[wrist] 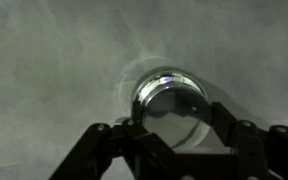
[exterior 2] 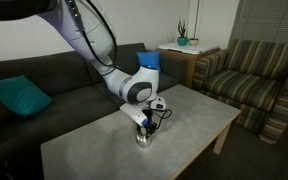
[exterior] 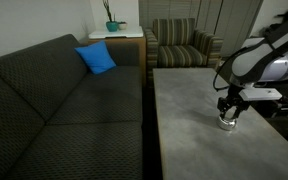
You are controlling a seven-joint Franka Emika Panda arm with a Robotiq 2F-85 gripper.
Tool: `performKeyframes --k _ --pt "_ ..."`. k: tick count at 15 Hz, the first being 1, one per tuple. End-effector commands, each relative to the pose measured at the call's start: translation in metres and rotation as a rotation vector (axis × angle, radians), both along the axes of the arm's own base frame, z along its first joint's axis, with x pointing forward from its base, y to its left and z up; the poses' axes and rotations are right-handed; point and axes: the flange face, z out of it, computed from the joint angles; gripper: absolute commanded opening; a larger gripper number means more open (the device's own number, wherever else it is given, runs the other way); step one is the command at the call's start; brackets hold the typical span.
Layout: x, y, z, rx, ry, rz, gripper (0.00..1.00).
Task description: Take the lid off the silver container
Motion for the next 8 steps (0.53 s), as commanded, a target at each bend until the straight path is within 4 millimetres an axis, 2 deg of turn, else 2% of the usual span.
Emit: performKeyframes --k 1,8 --pt "-0.0106 -0.0004 -0.0091 0.011 0.024 -0.053 0.44" --pt "-0.0136 0.0011 -0.0117 -0.013 -0.006 -0.122 0.44"
